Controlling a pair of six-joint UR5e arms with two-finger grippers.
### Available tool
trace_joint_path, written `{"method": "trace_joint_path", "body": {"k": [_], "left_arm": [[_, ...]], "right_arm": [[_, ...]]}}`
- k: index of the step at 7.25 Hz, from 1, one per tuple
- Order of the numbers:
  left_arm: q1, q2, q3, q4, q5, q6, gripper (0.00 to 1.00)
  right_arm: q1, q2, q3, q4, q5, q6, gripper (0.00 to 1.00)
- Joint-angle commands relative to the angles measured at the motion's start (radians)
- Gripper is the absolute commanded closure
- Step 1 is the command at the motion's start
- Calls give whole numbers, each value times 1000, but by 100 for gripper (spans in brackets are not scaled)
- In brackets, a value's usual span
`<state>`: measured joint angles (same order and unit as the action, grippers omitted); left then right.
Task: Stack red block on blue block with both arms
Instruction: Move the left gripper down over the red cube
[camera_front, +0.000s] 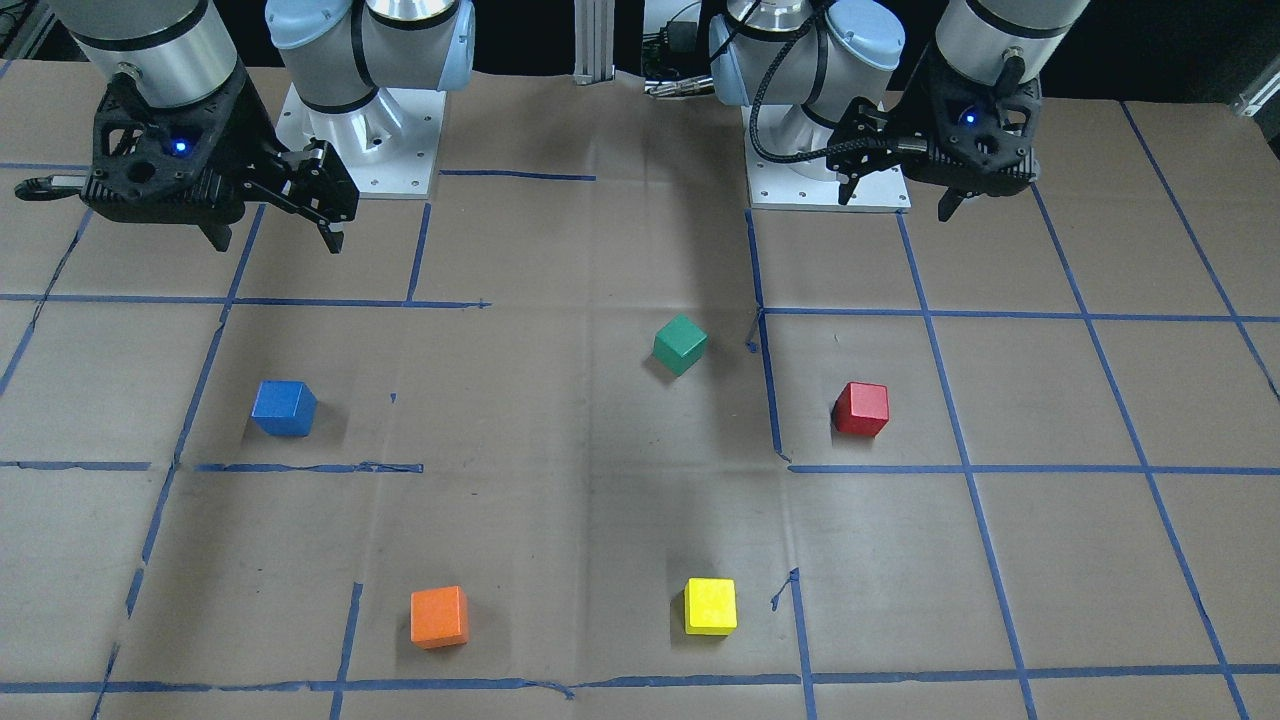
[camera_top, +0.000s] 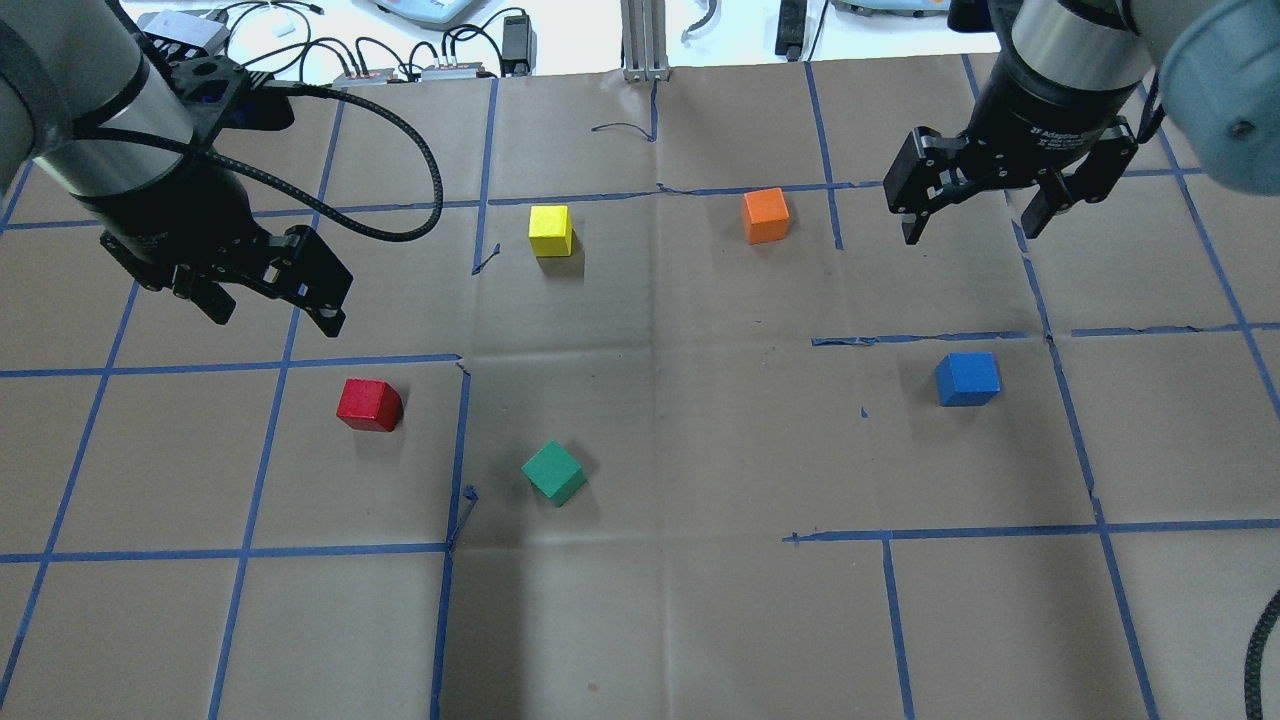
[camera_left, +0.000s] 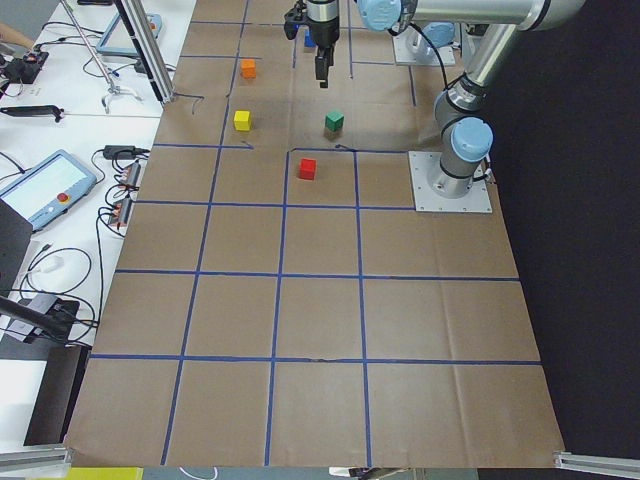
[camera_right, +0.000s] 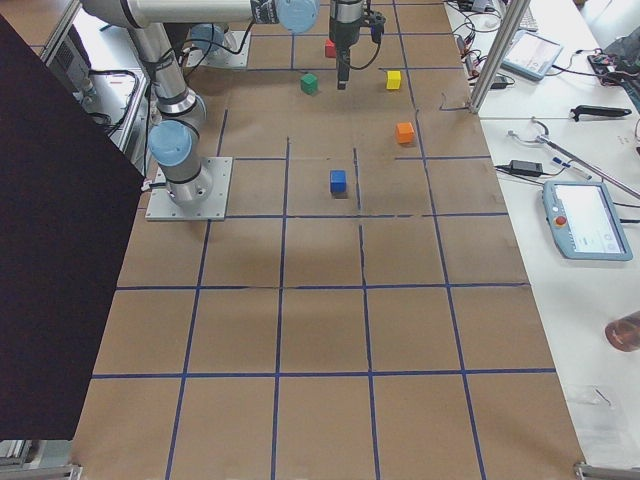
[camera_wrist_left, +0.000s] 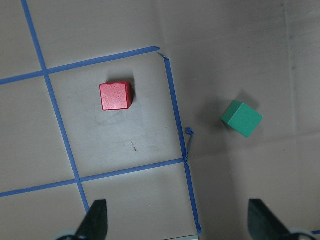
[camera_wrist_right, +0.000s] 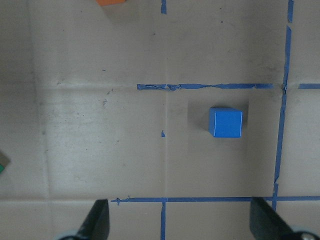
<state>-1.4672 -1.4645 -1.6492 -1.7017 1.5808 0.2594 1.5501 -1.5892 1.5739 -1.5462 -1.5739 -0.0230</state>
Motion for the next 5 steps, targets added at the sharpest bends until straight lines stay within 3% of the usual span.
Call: {"method": "trace_joint_path", "body": {"k": [1,4,5], "left_arm": [[68,-26,-65,64,-2,53,0],[70,-72,-263,392,1,84,0],[70,-106,-282,468,5,121,0]], "right_arm": [[-1,-2,0,0,0,0,0],[-1,0,-2,0,0,0,0],[-1,-2,0,0,0,0,0]]}}
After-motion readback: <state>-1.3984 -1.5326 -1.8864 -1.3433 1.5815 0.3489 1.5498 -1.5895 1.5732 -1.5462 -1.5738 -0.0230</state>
